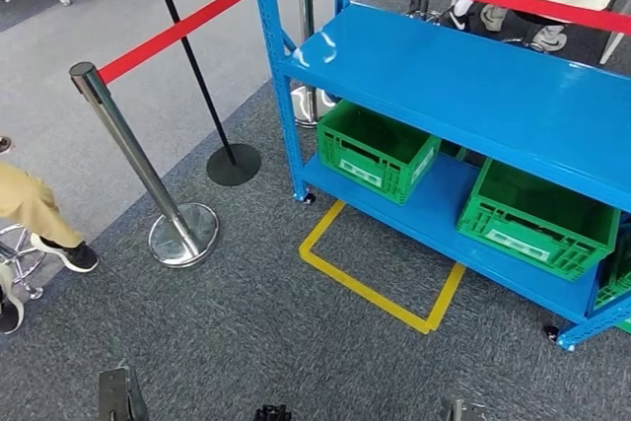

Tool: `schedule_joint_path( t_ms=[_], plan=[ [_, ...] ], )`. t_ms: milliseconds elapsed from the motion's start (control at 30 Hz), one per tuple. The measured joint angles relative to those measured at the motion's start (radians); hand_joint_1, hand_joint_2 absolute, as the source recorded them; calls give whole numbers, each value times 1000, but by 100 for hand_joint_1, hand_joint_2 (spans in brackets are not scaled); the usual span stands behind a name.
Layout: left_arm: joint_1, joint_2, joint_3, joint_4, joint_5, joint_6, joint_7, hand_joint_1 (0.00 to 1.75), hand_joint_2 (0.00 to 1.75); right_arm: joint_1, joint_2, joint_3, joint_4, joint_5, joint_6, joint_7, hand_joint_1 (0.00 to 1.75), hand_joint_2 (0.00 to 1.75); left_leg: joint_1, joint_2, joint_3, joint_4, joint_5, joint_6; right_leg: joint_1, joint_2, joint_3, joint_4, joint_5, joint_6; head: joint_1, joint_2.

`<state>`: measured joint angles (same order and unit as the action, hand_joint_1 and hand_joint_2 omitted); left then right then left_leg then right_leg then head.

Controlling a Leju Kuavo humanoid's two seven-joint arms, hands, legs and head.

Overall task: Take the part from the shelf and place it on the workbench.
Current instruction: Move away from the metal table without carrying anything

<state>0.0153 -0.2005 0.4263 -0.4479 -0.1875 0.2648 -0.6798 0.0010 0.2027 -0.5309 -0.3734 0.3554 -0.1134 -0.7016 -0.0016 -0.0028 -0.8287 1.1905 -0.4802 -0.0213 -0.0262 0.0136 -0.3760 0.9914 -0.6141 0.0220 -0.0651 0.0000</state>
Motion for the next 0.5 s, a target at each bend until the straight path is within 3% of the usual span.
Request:
schedule_joint_path(
  t_ms=[67,100,133,200,233,267,300,333,367,433,467,500],
  plan=[
    [5,3,0,0,1,0,0,0,0,0,1,5,1,-2,0,0,0,0,-24,1,26,-148,162,30,4,1,59,-44,-22,3,-4,0],
    [7,4,-1,-1,2,1,0,0,0,0,2,8,0,-3,0,0,0,0,-31,0,41,-209,229,40,8,1,90,-75,-33,5,-7,0],
    [8,5,-2,-2,4,2,0,0,0,-1,2,11,-1,-5,0,0,0,0,-33,-3,58,-251,264,41,14,2,119,-95,-31,7,-10,0],
    [4,2,-6,-4,5,4,0,0,0,-6,0,14,-4,-7,0,0,0,0,-28,-10,96,-274,244,31,24,2,143,-80,2,12,-10,0],
    [2,1,-8,-5,5,4,0,0,0,-10,-1,15,-6,-7,-1,0,0,0,-26,-13,118,-277,228,29,26,1,125,-23,29,13,-7,0],
    [0,0,-9,-6,5,5,0,0,0,-14,-2,15,-6,-8,-1,0,0,0,-28,-14,141,-276,210,32,27,-1,82,54,40,13,-3,0],
    [0,0,-10,-6,6,5,0,0,0,-16,-2,16,-6,-8,0,0,0,0,-29,-16,165,-276,189,38,30,-4,25,135,31,12,1,0],
    [0,0,-10,-6,6,5,0,0,0,-15,-3,17,-6,-9,0,0,0,0,-33,-17,189,-276,166,43,34,-6,-38,202,0,8,3,0],
    [2,0,-10,-6,6,5,0,0,0,-12,-3,18,-6,-9,0,0,0,0,-36,-18,214,-276,146,49,39,-6,-97,244,-50,4,5,0],
    [5,0,-10,-6,6,6,0,0,0,-5,-3,19,-6,-9,0,1,0,0,-42,-22,273,-275,103,57,47,-5,-190,253,-145,-3,9,0],
    [5,0,-10,-6,6,6,0,0,0,-3,-3,19,-6,-10,0,1,0,0,-45,-24,307,-275,81,59,50,-4,-226,227,-153,-7,9,0],
    [5,0,-10,-6,7,6,0,0,0,-2,-3,19,-6,-11,0,1,0,0,-48,-27,341,-275,54,61,52,-3,-257,186,-110,-12,10,0]
  ],
)
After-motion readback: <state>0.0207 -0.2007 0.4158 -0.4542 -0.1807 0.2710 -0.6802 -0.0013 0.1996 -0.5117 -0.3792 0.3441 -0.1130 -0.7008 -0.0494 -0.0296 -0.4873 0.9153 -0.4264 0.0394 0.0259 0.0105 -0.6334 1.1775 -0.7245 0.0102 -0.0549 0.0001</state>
